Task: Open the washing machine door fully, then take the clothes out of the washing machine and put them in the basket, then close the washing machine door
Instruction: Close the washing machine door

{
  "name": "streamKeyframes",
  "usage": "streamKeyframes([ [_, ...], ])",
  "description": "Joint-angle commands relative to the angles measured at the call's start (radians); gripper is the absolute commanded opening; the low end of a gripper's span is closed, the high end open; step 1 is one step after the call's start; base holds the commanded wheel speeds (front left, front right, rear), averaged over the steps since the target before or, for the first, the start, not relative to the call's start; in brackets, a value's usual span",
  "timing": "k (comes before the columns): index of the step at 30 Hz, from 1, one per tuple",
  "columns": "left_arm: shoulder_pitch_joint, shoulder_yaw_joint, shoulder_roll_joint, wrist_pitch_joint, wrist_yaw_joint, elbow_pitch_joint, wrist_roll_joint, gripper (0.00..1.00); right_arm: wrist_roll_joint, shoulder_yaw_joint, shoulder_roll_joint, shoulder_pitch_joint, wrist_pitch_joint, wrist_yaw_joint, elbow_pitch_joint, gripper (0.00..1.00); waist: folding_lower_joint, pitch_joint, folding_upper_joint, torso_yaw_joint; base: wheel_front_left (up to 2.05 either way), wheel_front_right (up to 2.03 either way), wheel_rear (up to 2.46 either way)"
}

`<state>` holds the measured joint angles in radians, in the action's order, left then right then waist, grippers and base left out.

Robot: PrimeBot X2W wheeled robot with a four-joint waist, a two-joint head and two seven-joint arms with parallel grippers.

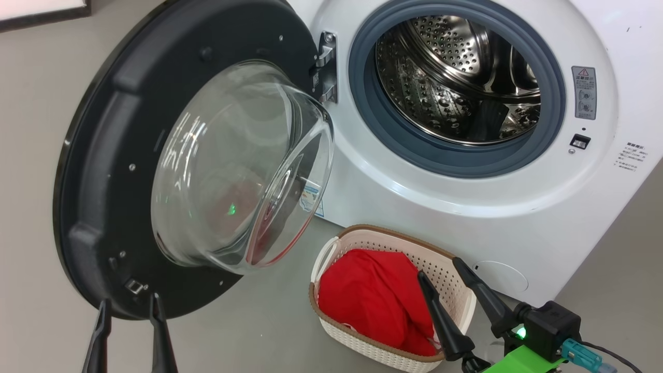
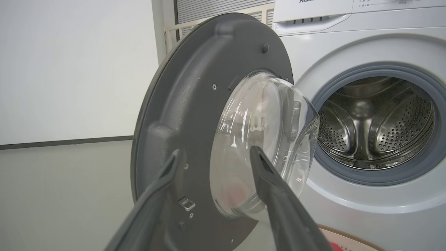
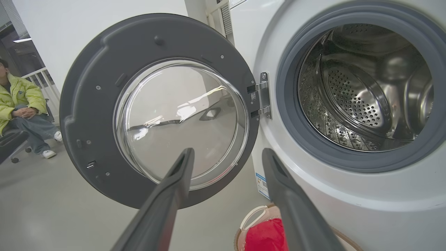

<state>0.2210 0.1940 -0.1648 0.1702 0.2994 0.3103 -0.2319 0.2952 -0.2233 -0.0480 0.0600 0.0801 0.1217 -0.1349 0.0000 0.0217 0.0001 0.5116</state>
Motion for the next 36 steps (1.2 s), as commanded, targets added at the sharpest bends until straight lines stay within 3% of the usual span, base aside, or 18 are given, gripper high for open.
streamKeyframes([
  [1,-0.03,-0.035,-0.013,0.012,0.011,0.03,-0.003,0.78,0.006,-0.023,-0.002,-0.051,0.008,0.009,-0.024,1.0,0.0,-0.002,-0.0001,-0.001,0.0,0.0,0.0],
  [3,-0.031,-0.036,-0.014,0.013,0.011,0.03,-0.005,0.48,0.005,-0.02,-0.002,-0.051,0.009,0.009,-0.023,1.0,0.0,-0.003,-0.0001,-0.002,0.0,0.0,0.0],
  [5,-0.032,-0.037,-0.015,0.014,0.012,0.03,-0.006,0.37,0.005,-0.018,-0.002,-0.052,0.01,0.009,-0.023,1.0,0.0,-0.004,-0.0001,-0.003,0.0,0.0,0.0],
  [7,-0.033,-0.036,-0.014,0.015,0.012,0.033,-0.008,0.09,0.005,-0.016,-0.002,-0.052,0.012,0.009,-0.023,1.0,0.0,-0.004,-0.0001,-0.003,0.0,0.0,0.0],
  [8,-0.034,-0.035,-0.012,0.018,0.01,0.037,-0.013,0.0,0.006,-0.015,-0.002,-0.051,0.013,0.009,-0.022,1.0,0.0,-0.004,-0.0001,-0.003,0.0,0.0,0.0],
  [17,-0.042,-0.068,-0.007,0.01,-0.024,0.056,-0.11,0.0,0.012,-0.012,-0.002,-0.049,0.025,0.009,-0.014,1.0,0.0,0.004,-0.0001,-0.003,0.0,0.0,0.0],
  [23,-0.07,-0.166,-0.045,-0.004,-0.088,0.039,-0.252,0.0,0.016,-0.014,-0.002,-0.059,0.035,0.009,-0.002,1.0,0.0,0.004,-0.0001,-0.005,0.0,0.0,0.0],
  [30,-0.134,-0.289,-0.077,-0.02,-0.128,-0.01,-0.401,0.0,0.022,-0.016,-0.002,-0.078,0.047,0.009,0.016,1.0,0.0,0.007,-0.0001,-0.01,0.0,0.0,0.0],
  [36,-0.23,-0.37,-0.101,-0.1,-0.156,-0.092,-0.564,0.0,0.027,-0.018,-0.002,-0.087,0.059,0.009,0.03,1.0,0.0,0.01,-0.0001,-0.014,0.0,0.0,0.0],
])
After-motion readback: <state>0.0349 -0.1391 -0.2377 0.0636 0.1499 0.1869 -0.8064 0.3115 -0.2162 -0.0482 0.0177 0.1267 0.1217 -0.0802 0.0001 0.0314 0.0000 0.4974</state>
